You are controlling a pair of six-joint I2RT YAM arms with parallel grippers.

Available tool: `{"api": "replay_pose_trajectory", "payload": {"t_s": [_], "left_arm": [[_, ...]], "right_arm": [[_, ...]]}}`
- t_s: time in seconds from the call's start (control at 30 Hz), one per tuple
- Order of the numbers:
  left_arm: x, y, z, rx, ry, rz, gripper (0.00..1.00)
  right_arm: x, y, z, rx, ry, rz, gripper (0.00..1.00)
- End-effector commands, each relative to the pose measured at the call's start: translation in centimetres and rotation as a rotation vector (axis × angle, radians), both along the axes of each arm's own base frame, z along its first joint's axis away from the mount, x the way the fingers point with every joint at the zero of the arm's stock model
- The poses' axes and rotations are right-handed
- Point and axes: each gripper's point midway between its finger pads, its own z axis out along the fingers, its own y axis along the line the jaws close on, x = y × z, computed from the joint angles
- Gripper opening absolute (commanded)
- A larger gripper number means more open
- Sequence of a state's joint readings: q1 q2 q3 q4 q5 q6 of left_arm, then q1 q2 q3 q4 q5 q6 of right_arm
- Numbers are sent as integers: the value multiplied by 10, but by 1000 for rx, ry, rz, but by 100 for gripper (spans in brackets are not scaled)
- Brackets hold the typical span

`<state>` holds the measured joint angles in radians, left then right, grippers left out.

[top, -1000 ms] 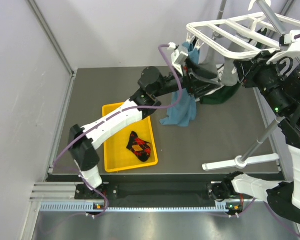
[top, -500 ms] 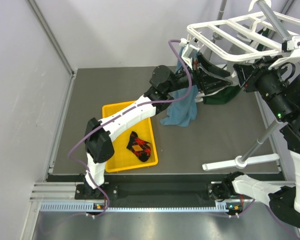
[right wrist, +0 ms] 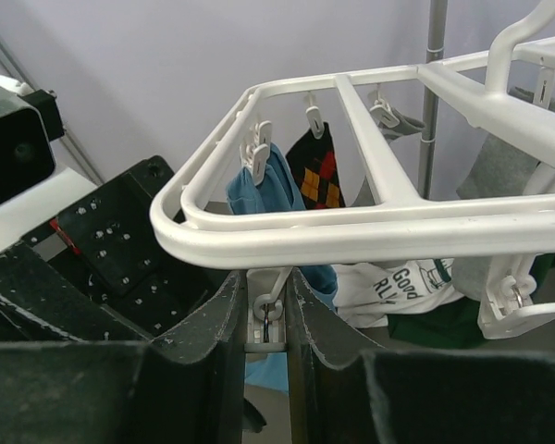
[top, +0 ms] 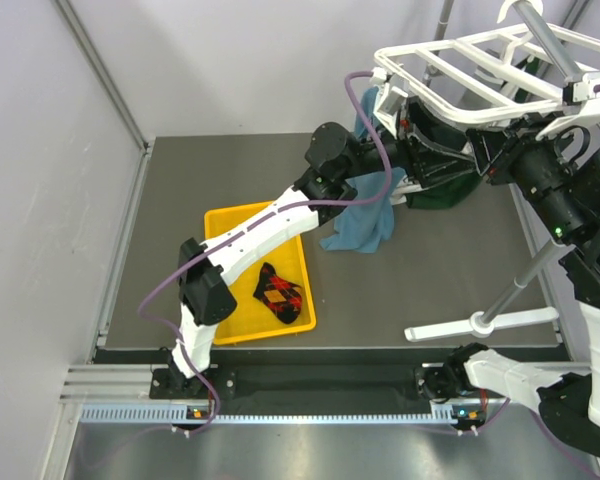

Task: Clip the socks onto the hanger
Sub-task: Open the clamp at the hanger.

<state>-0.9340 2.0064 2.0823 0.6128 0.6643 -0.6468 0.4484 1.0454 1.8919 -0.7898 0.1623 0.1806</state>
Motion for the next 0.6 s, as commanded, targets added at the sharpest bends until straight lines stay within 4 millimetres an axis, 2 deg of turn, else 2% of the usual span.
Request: {"api": "replay_pose_trajectory", "payload": {"t_s": [0.0, 0.17, 0.2, 0.23, 0.27, 0.3, 0.33, 0.37, 0.43, 0.47, 0.5, 0.53, 0.57], "left_arm": [[-3, -2, 7, -4, -49, 22, 57], [-4, -2, 11, 1, -67, 61, 33], [-5, -4, 9, 12, -81, 80, 22], [-2, -3, 14, 7, -77, 123, 17], [-9, -6, 14, 9, -91, 138, 13], [-7, -8, 11, 19, -127, 191, 7], [-11, -4, 18, 7, -147, 229, 3], [-11, -9, 13, 14, -130, 291, 0], [-12, -9, 13, 21, -189, 373, 0], [-12, -12, 13, 25, -180, 419, 0], [-11, -12, 13, 29, -214, 461, 0], [-11, -12, 13, 39, -223, 498, 0], [-19, -16, 12, 41, -224, 511, 0]], "right_arm": [[-3, 2, 0, 10, 1, 20, 0], [-3, 3, 0, 15, 9, 23, 0], [-3, 3, 0, 17, 11, 20, 0], [-3, 2, 0, 22, 13, 16, 2], [-3, 1, -3, 22, 24, 11, 6], [-4, -1, -2, 35, 28, 1, 21], [-3, -3, -3, 41, 37, -18, 25], [-4, -4, -2, 46, 43, -23, 27], [-5, -8, -3, 56, 65, -43, 34], [-5, -10, -3, 62, 73, -55, 38], [-8, -13, -4, 78, 88, -69, 47], [-8, -19, -3, 90, 93, -99, 50], [-10, -21, -3, 98, 100, -112, 53]]}}
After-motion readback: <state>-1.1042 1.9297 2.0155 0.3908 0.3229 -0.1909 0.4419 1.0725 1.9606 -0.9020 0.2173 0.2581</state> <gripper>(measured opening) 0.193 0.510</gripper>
